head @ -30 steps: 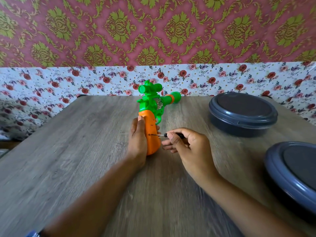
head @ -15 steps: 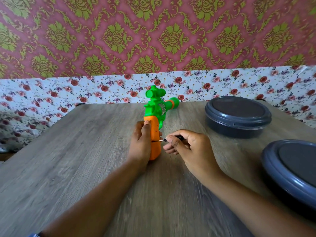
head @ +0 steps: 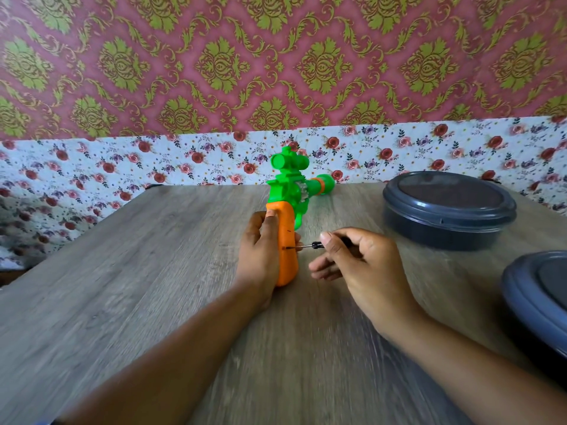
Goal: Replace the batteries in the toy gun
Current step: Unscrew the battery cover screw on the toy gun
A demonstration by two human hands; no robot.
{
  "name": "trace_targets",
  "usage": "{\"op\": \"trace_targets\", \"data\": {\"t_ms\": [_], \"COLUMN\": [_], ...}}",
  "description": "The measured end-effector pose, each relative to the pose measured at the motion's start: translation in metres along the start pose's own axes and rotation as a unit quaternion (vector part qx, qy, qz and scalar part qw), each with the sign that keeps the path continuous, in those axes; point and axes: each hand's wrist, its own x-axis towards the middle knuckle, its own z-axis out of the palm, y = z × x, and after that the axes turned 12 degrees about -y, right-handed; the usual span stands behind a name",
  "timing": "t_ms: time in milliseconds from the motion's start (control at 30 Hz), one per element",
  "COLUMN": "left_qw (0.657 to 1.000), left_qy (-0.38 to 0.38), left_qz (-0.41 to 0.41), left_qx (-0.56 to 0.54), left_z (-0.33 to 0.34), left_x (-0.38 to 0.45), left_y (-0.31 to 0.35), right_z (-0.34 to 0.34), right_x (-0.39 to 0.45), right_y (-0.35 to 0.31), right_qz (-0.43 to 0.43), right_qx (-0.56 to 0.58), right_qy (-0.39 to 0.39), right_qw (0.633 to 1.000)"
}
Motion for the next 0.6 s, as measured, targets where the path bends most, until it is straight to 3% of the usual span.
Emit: {"op": "trace_targets", "data": {"t_ms": [300, 367, 467, 600], "left_qw": [1.0, 1.0, 1.0, 0.998], "left_qy": [-0.006, -0.006, -0.01, -0.008], "left_qz": [-0.002, 0.003, -0.008, -0.016], "left_qx": [0.006, 0.007, -0.021, -0.053], "left_z": [-0.0007, -0.0005, -0.0009, -0.0012], "left_x": [0.0031, 0.0025, 0.0028, 0.0036], "left_y": [-0.0013, -0.0014, -0.0015, -0.0022], "right_z": [0.0019, -0.0007, -0.0055, -0.0023], "right_x": [0.0012, -0.0008, -0.0034, -0.0036], "right_y": [0.0055, 0.006, 0.0072, 0.0073], "right_qz": [0.023, 0.013, -0.013, -0.024], "right_qx": [-0.039, -0.128, -0.346, -0.38], "right_qy": [0.008, 0.008, 0.001, -0.003], "right_qw": [0.999, 0.992, 0.938, 0.925]}}
